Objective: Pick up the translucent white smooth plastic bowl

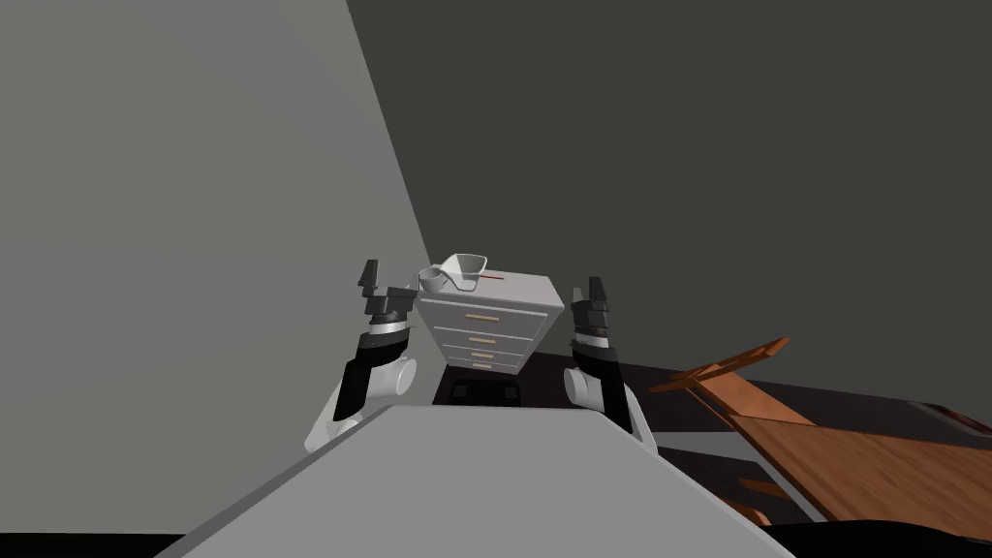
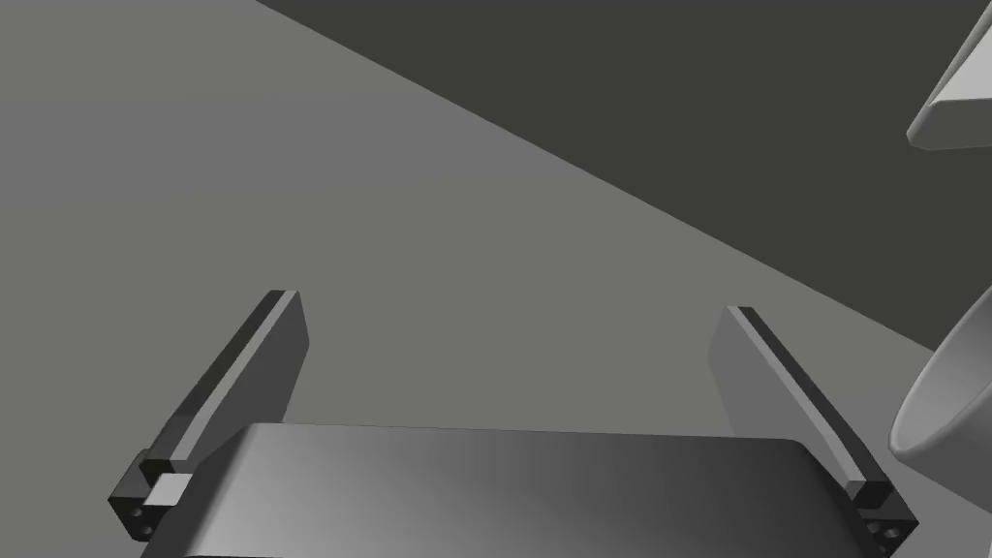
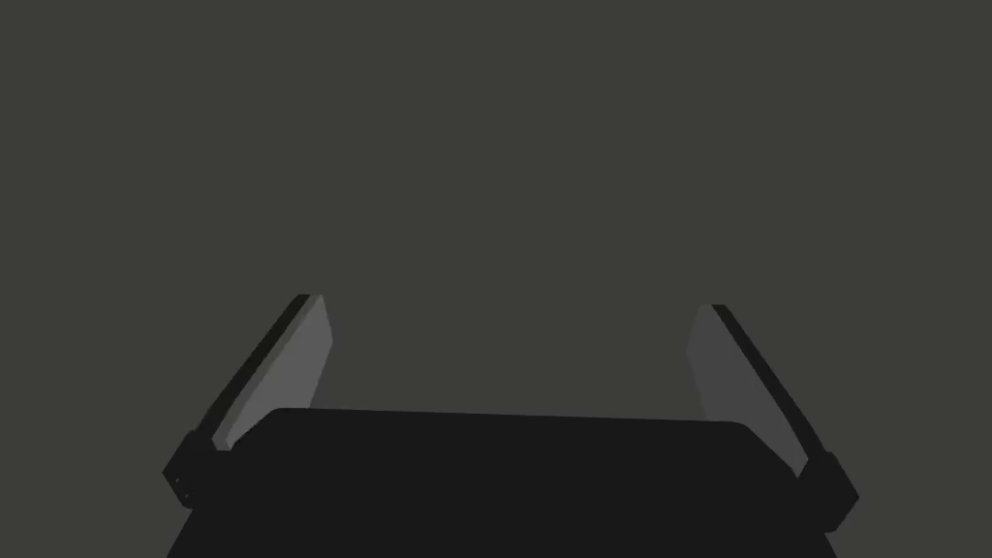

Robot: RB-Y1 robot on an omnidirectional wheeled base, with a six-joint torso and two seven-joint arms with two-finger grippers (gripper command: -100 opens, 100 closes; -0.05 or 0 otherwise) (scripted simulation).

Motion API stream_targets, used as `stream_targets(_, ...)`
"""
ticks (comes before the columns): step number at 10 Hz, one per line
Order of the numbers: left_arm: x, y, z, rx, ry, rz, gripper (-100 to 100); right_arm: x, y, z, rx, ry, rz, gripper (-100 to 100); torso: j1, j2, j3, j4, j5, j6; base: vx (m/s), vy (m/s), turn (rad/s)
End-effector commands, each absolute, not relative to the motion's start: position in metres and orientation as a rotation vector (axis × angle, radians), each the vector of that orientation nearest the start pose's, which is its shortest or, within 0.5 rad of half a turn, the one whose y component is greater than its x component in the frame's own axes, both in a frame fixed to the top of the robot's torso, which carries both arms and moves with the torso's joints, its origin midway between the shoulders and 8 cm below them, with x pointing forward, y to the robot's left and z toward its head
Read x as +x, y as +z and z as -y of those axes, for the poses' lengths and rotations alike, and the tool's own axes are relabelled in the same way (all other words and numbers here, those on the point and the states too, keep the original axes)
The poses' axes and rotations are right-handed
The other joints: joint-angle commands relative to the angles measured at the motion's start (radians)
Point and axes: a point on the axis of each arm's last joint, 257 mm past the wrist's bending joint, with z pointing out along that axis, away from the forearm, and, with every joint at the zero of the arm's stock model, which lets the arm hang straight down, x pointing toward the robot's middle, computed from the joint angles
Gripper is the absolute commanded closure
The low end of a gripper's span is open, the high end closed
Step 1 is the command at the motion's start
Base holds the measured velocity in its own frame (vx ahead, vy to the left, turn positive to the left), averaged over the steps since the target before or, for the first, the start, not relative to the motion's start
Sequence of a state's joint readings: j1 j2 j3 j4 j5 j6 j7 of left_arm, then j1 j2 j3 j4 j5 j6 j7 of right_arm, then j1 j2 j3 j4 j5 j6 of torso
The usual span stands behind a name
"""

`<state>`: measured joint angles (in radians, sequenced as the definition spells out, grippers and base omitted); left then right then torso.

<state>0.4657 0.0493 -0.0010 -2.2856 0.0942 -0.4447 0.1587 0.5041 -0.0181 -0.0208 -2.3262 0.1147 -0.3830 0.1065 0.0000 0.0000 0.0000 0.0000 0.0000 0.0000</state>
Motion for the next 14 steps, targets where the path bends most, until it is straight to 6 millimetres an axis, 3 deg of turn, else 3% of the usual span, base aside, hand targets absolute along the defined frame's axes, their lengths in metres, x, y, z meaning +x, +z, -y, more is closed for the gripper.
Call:
stream_targets(1,0.36,0.025,-0.282,-0.767,-1.517,-0.594,-100,0.355,0.02,0.276,0.587,1.084,-0.762,0,0.0,0.0,0.0,0.0,0.0,0.0,-0.026,-0.008,0.016)
stream_targets(14,0.424,0.001,-0.296,-0.922,-1.469,-0.797,-100,0.355,0.02,0.276,0.587,1.085,-0.762,0,-0.002,0.005,0.003,0.001,-0.001,0.0,-0.072,-0.031,0.027)
